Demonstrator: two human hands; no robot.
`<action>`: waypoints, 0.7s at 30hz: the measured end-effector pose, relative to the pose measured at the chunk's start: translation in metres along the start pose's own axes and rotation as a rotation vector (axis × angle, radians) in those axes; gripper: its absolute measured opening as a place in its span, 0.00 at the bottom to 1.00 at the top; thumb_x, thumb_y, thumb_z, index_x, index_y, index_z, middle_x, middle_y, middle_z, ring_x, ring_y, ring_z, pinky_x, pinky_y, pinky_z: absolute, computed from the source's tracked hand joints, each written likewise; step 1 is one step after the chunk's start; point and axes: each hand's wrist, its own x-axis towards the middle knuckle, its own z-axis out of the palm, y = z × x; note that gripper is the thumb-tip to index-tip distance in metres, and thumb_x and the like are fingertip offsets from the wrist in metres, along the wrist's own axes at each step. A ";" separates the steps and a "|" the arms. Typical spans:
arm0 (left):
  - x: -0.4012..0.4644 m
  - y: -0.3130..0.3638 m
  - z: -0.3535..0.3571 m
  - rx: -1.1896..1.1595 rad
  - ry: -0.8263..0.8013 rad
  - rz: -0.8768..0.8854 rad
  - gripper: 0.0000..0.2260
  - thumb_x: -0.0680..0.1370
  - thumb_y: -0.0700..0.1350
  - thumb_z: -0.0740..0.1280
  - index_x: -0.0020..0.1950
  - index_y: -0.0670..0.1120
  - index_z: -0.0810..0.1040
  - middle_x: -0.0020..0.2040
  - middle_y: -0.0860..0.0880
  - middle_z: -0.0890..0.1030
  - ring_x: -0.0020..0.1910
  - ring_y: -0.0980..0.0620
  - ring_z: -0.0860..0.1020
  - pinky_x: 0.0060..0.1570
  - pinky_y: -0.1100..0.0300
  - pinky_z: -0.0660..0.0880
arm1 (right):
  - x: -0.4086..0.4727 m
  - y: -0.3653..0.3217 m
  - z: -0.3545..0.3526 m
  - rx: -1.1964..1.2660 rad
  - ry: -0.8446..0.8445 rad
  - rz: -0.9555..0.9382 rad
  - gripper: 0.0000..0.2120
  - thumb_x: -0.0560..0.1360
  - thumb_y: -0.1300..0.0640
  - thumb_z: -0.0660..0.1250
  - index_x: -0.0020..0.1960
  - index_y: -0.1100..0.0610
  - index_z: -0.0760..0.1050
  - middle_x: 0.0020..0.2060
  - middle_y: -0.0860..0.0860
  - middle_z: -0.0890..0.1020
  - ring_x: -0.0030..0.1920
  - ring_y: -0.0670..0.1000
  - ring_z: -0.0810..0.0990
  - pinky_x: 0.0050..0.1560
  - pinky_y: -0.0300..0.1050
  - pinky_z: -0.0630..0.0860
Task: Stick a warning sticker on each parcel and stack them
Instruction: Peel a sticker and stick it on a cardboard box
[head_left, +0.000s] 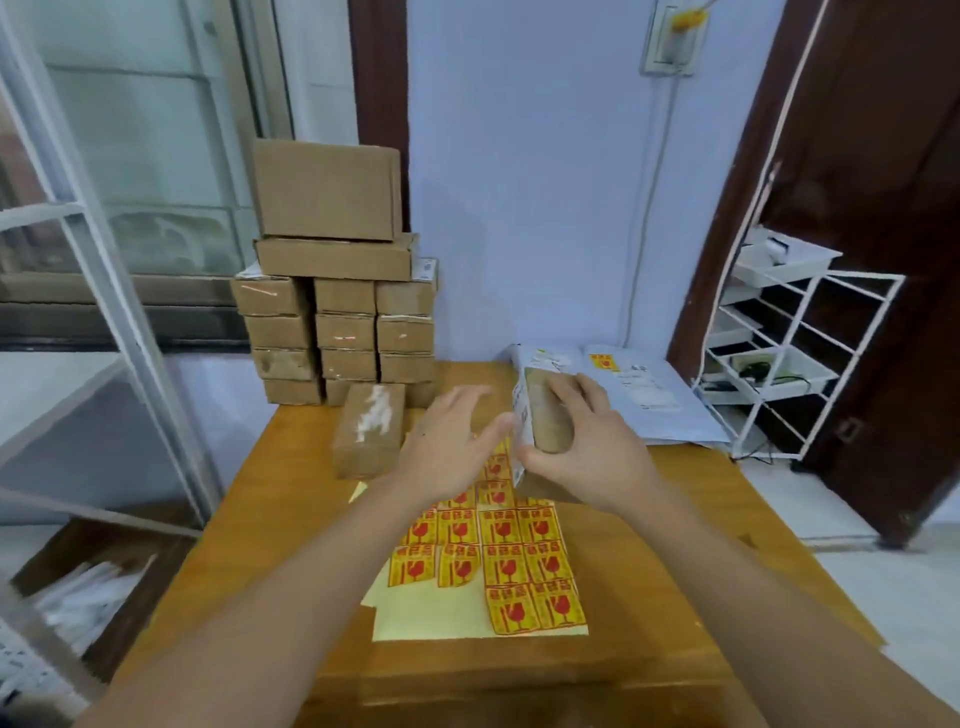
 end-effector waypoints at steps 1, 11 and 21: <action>0.001 0.013 0.015 -0.015 -0.033 0.021 0.29 0.83 0.66 0.56 0.79 0.53 0.65 0.78 0.54 0.67 0.74 0.51 0.69 0.69 0.51 0.67 | -0.006 0.014 -0.002 -0.012 0.000 0.020 0.43 0.67 0.25 0.63 0.77 0.39 0.55 0.77 0.40 0.54 0.68 0.54 0.73 0.61 0.55 0.76; -0.010 0.089 0.119 -0.296 -0.285 0.061 0.29 0.82 0.67 0.53 0.82 0.59 0.60 0.77 0.55 0.70 0.73 0.53 0.70 0.71 0.47 0.70 | -0.054 0.106 -0.016 -0.010 -0.077 0.156 0.47 0.65 0.27 0.62 0.80 0.42 0.53 0.80 0.45 0.51 0.73 0.58 0.68 0.65 0.54 0.72; -0.010 0.117 0.127 -0.445 -0.282 0.032 0.23 0.86 0.59 0.56 0.78 0.52 0.68 0.74 0.54 0.73 0.71 0.57 0.70 0.71 0.58 0.68 | -0.061 0.135 -0.023 0.415 0.007 0.222 0.41 0.69 0.30 0.67 0.78 0.41 0.61 0.76 0.42 0.64 0.74 0.46 0.66 0.71 0.52 0.69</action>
